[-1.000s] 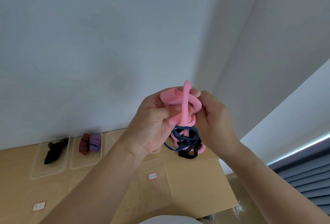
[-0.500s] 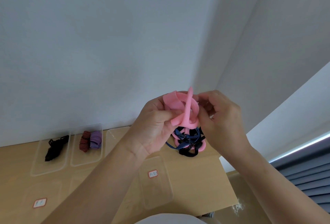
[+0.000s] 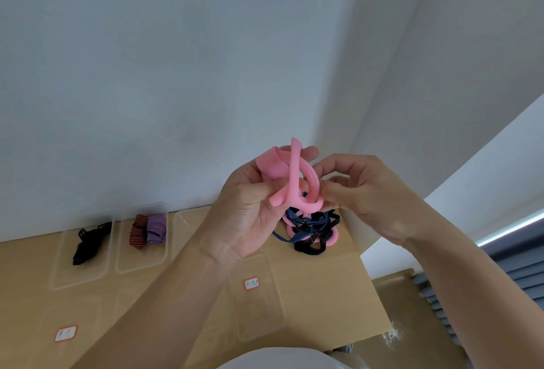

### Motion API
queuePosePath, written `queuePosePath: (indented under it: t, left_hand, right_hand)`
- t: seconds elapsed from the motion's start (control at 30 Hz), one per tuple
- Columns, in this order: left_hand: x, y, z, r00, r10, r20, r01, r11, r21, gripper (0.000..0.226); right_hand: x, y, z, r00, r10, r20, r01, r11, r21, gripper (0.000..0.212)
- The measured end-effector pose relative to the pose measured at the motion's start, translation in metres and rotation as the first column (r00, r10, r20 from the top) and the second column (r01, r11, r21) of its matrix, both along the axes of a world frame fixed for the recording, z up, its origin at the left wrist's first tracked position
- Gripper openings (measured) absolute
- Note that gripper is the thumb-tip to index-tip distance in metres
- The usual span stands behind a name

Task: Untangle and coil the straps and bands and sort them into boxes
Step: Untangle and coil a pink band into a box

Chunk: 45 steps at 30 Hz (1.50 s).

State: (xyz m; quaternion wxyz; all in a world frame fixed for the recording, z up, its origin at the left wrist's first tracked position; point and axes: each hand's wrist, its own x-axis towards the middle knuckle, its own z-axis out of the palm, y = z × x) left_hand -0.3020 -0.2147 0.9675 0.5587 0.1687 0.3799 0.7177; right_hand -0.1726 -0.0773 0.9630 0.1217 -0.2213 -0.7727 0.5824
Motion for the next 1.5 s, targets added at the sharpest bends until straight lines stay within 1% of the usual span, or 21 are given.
queuePosePath:
  t: [0.07, 0.13, 0.23, 0.27, 0.33, 0.4, 0.5, 0.6, 0.67, 0.73, 0.83, 0.93, 1.0, 1.07, 1.2, 1.23, 1.3, 1.37, 1.43, 1.47, 1.5]
  left_hand:
    - [0.000, 0.002, -0.006, 0.998, 0.022, 0.055, -0.022, 1.000, 0.011, 0.031]
    - [-0.002, 0.003, -0.010, 0.998, 0.023, 0.061, -0.024, 1.000, 0.009, 0.032]
    - [-0.001, 0.000, -0.007, 1.000, -0.005, 0.031, 0.005, 1.000, -0.018, 0.029]
    - [-0.001, 0.000, -0.007, 0.999, -0.005, 0.033, 0.006, 1.000, -0.020, 0.030]
    - [-0.001, 0.001, -0.010, 0.998, 0.013, 0.054, -0.012, 1.000, -0.019, 0.036]
    - [0.000, 0.003, -0.017, 0.999, 0.036, 0.037, -0.035, 0.999, -0.036, 0.042]
    - [0.003, 0.003, -0.020, 0.999, 0.024, -0.031, -0.025, 0.999, -0.033, 0.046]
    - [0.004, 0.000, -0.013, 0.987, -0.025, -0.159, 0.020, 0.999, -0.034, 0.047]
    - [0.003, -0.001, -0.013, 0.970, -0.045, -0.239, 0.035, 0.998, -0.042, 0.047]
    - [0.002, -0.001, -0.013, 0.956, -0.055, -0.288, 0.049, 0.998, -0.029, 0.045]
    - [0.003, 0.001, -0.015, 0.948, -0.059, -0.313, 0.053, 0.998, -0.029, 0.045]
    - [0.003, 0.003, -0.017, 0.949, -0.038, -0.313, 0.025, 0.999, -0.044, 0.037]
    - [0.002, 0.005, -0.019, 0.943, -0.023, -0.333, 0.001, 0.998, -0.066, 0.032]
    - [0.001, 0.006, -0.020, 0.930, -0.014, -0.369, -0.018, 0.996, -0.083, 0.032]
    - [0.001, 0.004, -0.019, 0.877, -0.017, -0.480, -0.035, 0.995, -0.099, 0.036]
    - [0.000, 0.004, -0.020, 0.860, -0.024, -0.509, -0.034, 0.994, -0.104, 0.037]
    - [-0.003, 0.004, -0.023, 0.843, -0.023, -0.538, -0.036, 0.994, -0.100, 0.038]
    - [-0.005, 0.005, -0.027, 0.844, -0.002, -0.537, -0.043, 0.997, -0.071, 0.040]
    - [-0.006, 0.007, -0.028, 0.858, 0.003, -0.514, -0.039, 0.998, -0.059, 0.040]
    - [-0.007, 0.007, -0.027, 0.862, 0.001, -0.506, -0.037, 0.997, -0.061, 0.040]
    - [-0.007, 0.007, -0.027, 0.861, -0.008, -0.508, -0.032, 0.997, -0.071, 0.039]
  right_hand:
    - [0.002, 0.002, 0.004, 0.998, 0.039, 0.050, -0.042, 0.997, 0.061, 0.016]
    - [0.003, 0.001, 0.008, 0.995, 0.042, 0.085, -0.054, 0.989, 0.139, 0.017]
    - [0.005, -0.002, 0.012, 0.988, 0.040, 0.147, -0.075, 0.968, 0.238, 0.004]
    - [0.006, -0.002, 0.014, 0.983, 0.051, 0.175, -0.097, 0.958, 0.269, 0.004]
    - [0.007, -0.002, 0.017, 0.970, 0.067, 0.232, -0.145, 0.930, 0.337, 0.008]
    - [0.006, -0.004, 0.021, 0.958, 0.064, 0.278, -0.172, 0.907, 0.385, 0.011]
    - [0.005, -0.006, 0.022, 0.944, 0.118, 0.308, -0.239, 0.888, 0.393, 0.009]
    - [0.007, 0.002, 0.028, 0.933, 0.178, 0.312, -0.277, 0.910, 0.309, 0.014]
    - [0.008, 0.006, 0.029, 0.929, 0.214, 0.302, -0.292, 0.925, 0.242, 0.009]
    - [0.007, 0.009, 0.024, 0.942, 0.186, 0.281, -0.261, 0.930, 0.260, 0.008]
    - [0.004, 0.009, 0.014, 0.961, 0.048, 0.272, -0.163, 0.893, 0.419, 0.012]
    - [-0.003, -0.006, 0.004, 0.968, -0.140, 0.207, -0.021, 0.781, 0.624, 0.016]
    - [-0.010, -0.017, -0.003, 0.968, -0.192, 0.162, 0.027, 0.720, 0.694, 0.015]
    - [-0.013, -0.022, -0.007, 0.966, -0.194, 0.171, 0.023, 0.725, 0.689, 0.018]
    - [-0.011, -0.020, -0.002, 0.953, -0.214, 0.214, 0.055, 0.818, 0.573, 0.023]
    - [-0.010, -0.019, -0.002, 0.954, -0.215, 0.208, 0.065, 0.828, 0.557, 0.024]
    - [-0.010, -0.018, -0.006, 0.966, -0.210, 0.148, 0.087, 0.810, 0.580, 0.021]
    - [-0.010, -0.018, -0.013, 0.979, -0.203, 0.023, 0.137, 0.735, 0.664, 0.017]
    - [-0.011, -0.019, -0.020, 0.981, -0.184, -0.064, 0.172, 0.659, 0.732, 0.016]
    - [-0.011, -0.019, -0.022, 0.980, -0.175, -0.092, 0.186, 0.654, 0.733, 0.015]
    - [-0.010, -0.019, -0.021, 0.981, -0.164, -0.105, 0.190, 0.687, 0.701, 0.013]
